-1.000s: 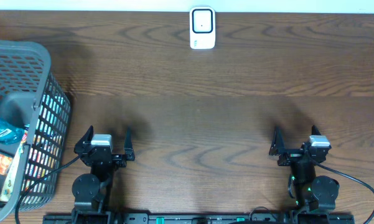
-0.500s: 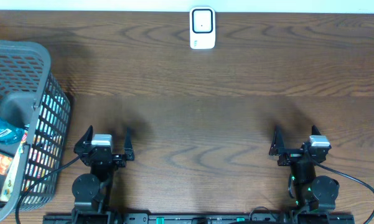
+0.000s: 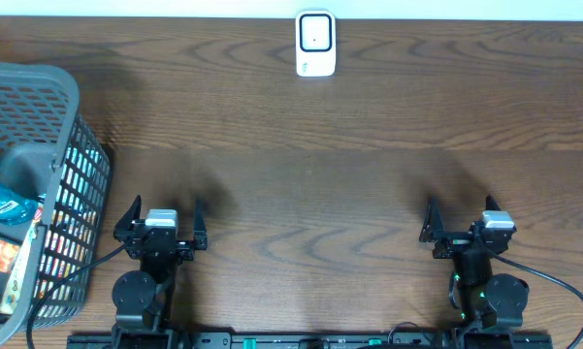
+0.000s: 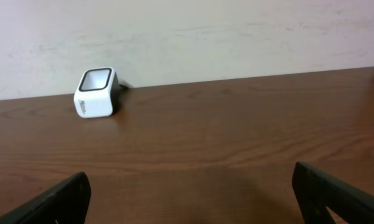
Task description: Scan the item barcode
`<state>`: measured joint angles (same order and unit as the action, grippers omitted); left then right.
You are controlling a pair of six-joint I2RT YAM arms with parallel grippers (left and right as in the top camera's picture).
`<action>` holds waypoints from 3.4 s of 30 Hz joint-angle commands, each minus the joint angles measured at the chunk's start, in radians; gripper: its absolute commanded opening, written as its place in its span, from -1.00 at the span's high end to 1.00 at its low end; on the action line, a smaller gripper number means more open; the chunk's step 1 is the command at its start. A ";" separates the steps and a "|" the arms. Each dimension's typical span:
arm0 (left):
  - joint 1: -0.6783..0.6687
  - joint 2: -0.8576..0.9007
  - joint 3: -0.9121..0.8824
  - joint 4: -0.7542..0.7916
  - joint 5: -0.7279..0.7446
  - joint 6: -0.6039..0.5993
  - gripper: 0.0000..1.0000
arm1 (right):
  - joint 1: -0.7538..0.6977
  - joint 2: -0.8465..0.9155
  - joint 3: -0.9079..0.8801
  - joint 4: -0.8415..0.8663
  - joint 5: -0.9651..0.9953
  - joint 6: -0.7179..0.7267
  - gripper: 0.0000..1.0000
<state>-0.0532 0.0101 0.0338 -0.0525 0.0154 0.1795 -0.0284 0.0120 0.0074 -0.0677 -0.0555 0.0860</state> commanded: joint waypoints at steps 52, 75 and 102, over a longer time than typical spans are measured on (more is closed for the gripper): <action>0.004 0.267 0.251 -0.058 0.239 -0.204 -0.96 | 0.009 -0.003 -0.002 -0.004 0.005 -0.013 -0.99; 0.004 0.470 0.439 -0.097 0.240 -0.204 -0.95 | 0.009 -0.003 -0.002 -0.003 0.005 -0.013 -0.98; 0.004 0.472 0.663 -0.148 0.422 -0.204 -0.96 | 0.009 -0.003 -0.002 -0.003 0.005 -0.013 -0.99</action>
<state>-0.0532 0.4770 0.6586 -0.1944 0.4206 -0.0227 -0.0284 0.0120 0.0074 -0.0677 -0.0555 0.0860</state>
